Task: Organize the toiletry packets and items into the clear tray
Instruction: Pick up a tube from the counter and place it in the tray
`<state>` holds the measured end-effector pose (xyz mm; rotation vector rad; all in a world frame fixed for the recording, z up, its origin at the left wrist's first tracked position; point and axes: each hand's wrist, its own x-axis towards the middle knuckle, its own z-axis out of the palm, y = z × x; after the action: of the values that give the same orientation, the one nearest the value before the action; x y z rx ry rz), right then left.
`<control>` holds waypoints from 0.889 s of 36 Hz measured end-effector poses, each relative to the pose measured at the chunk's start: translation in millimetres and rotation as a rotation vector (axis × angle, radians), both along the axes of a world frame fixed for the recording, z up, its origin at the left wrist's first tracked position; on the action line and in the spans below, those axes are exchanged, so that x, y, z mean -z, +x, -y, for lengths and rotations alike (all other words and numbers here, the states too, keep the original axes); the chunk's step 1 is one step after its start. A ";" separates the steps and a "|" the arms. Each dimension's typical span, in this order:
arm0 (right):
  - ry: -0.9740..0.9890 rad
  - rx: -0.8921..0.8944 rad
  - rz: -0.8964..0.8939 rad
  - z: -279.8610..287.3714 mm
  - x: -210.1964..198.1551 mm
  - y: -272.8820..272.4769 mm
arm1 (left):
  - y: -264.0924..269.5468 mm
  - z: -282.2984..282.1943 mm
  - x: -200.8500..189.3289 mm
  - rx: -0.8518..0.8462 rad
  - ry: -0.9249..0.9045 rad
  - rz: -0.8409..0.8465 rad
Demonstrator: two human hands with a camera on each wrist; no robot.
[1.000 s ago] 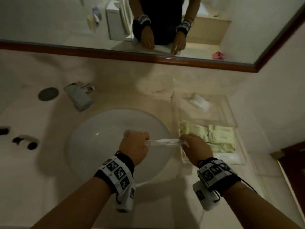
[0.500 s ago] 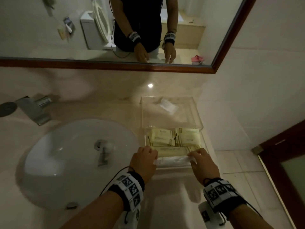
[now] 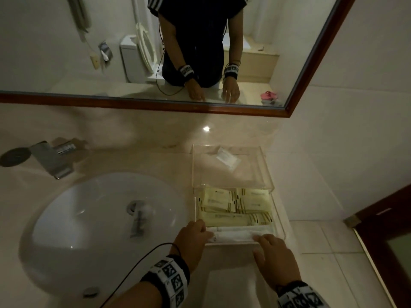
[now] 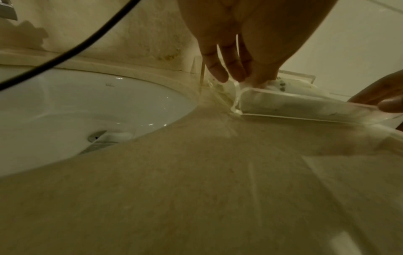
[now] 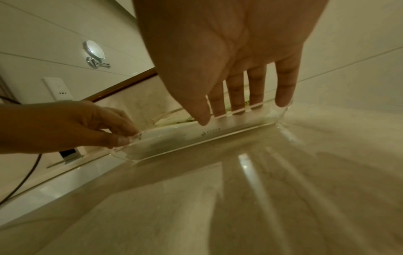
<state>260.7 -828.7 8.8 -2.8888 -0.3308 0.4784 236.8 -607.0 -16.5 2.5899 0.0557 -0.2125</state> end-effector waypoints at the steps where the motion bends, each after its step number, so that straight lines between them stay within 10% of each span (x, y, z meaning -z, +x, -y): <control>1: -0.012 0.004 -0.006 -1.3 -1.0 -0.4 | 2.1 -0.2 0.3 0.026 0.010 -0.002; 12: -0.048 0.064 -0.059 -6.0 -4.3 -0.5 | 3.8 -1.4 -6.3 0.262 0.368 -0.187; 32: 0.055 -0.115 0.101 -113.7 -47.8 23.9 | -27.9 -109.3 -68.5 -0.021 0.218 -0.095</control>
<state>284.6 -715.1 56.7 -2.8570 -0.5198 0.3368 208.9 -497.7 52.0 2.7929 0.1480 -0.3381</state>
